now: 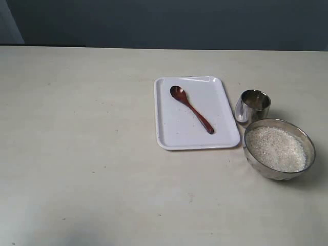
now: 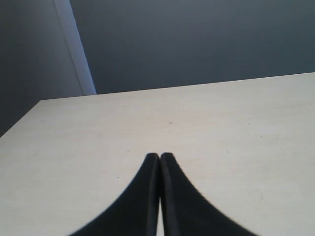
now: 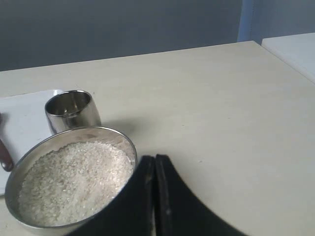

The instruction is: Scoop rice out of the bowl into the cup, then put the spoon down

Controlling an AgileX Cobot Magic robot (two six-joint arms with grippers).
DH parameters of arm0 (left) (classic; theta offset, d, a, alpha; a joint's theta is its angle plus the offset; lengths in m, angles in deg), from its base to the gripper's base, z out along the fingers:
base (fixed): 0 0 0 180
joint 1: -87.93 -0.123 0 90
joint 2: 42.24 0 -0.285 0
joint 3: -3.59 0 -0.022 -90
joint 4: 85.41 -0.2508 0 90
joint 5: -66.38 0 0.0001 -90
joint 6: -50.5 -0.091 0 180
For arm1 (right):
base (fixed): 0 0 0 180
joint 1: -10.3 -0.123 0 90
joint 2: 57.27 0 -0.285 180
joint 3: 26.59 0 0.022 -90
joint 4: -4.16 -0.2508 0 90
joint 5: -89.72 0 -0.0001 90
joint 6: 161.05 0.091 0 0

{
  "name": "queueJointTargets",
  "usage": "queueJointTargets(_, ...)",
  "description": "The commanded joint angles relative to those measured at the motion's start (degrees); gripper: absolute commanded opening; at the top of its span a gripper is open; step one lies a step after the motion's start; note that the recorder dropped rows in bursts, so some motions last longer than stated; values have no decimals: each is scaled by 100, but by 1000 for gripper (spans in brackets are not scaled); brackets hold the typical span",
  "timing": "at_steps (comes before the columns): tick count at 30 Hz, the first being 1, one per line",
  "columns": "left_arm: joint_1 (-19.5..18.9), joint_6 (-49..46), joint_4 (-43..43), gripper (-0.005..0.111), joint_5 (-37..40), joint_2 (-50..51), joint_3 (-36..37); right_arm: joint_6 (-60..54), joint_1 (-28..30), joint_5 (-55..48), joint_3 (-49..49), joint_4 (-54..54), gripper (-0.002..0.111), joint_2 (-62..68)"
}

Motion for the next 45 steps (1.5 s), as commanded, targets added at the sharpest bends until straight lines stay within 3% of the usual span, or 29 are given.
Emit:
queueJointTargets(1, -1, 29, 16, 0, -34, -31, -16, -22, 35, 87, -28, -2, -1, -25)
queueJointTargets(45, -1, 29, 16, 0, -22, -31, -16, -11, 35, 75, -28, 6, -1, -25)
